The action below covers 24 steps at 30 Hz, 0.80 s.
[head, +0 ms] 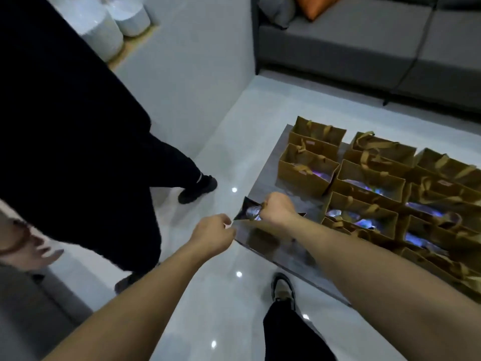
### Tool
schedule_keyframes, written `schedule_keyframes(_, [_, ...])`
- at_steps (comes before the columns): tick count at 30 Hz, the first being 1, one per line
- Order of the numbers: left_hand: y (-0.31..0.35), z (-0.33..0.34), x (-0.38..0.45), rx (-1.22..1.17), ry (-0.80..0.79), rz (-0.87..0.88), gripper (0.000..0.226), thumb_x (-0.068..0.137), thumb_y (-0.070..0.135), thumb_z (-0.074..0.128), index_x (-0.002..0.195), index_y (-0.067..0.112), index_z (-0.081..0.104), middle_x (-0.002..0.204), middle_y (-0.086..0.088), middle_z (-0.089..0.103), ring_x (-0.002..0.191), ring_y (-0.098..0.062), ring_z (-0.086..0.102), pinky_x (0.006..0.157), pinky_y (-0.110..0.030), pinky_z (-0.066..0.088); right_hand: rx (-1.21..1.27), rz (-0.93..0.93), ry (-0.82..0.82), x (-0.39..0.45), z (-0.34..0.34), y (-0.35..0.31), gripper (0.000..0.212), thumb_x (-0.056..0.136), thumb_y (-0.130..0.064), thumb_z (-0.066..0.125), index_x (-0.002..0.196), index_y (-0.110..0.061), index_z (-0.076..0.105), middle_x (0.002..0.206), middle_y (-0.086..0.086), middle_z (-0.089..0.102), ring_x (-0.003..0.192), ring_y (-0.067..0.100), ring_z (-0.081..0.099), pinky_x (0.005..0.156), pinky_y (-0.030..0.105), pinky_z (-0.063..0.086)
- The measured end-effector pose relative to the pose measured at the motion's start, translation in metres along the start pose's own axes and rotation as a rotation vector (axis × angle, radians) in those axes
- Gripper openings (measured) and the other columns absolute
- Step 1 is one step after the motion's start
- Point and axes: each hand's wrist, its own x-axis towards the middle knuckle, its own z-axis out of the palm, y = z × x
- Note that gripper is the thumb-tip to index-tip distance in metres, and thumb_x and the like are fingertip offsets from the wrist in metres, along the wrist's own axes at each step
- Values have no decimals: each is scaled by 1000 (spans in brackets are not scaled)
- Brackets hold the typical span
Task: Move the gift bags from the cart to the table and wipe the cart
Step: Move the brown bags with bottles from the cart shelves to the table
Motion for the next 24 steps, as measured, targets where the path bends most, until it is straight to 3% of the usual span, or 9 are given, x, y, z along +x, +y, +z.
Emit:
schedule_keyframes(3, [9,6,21,45,-58,-14,39,96,37,56,131,22,63,130,-5,65,113,-24,61,92,-31,50,31,44,12,44,-7,13,35,91,-43,67,92,-8,70,87,9,64,86,30,63,67,33,45])
schedule_keyframes(6, [13,7,38,77,-117,-21,40,98,35,54,135,22,60,134,-4,61,117,-23,59,90,-28,46,-14,82,51,71,-16,26,33,90,-44,68,96,-11,71,95,11,68,86,32,64,67,32,47])
schedule_keyframes(9, [17,4,55,98,-144,-10,42,97,35,54,136,22,59,136,-4,60,119,-23,58,92,-27,45,-42,128,76,79,-28,31,23,89,-34,70,99,-12,68,98,11,67,86,31,62,70,34,51])
schedule_keyframes(13, [24,-3,74,126,-180,60,40,98,33,53,134,19,60,133,-6,61,118,-25,58,91,-27,43,-32,171,132,84,-41,29,16,88,-21,68,103,-15,67,105,10,67,99,33,63,88,43,55])
schedule_keyframes(18, [36,-17,89,169,-218,217,31,98,29,53,123,14,65,123,-10,65,109,-28,60,91,-30,50,-8,215,305,63,-43,10,54,84,-27,76,135,-21,59,132,9,60,119,32,57,97,50,52])
schedule_keyframes(24, [74,-31,96,278,-255,529,24,97,26,55,116,19,69,114,-8,69,103,-29,63,86,-31,51,13,417,419,-17,-23,11,51,88,-34,68,137,-27,55,131,8,56,124,34,51,101,44,45])
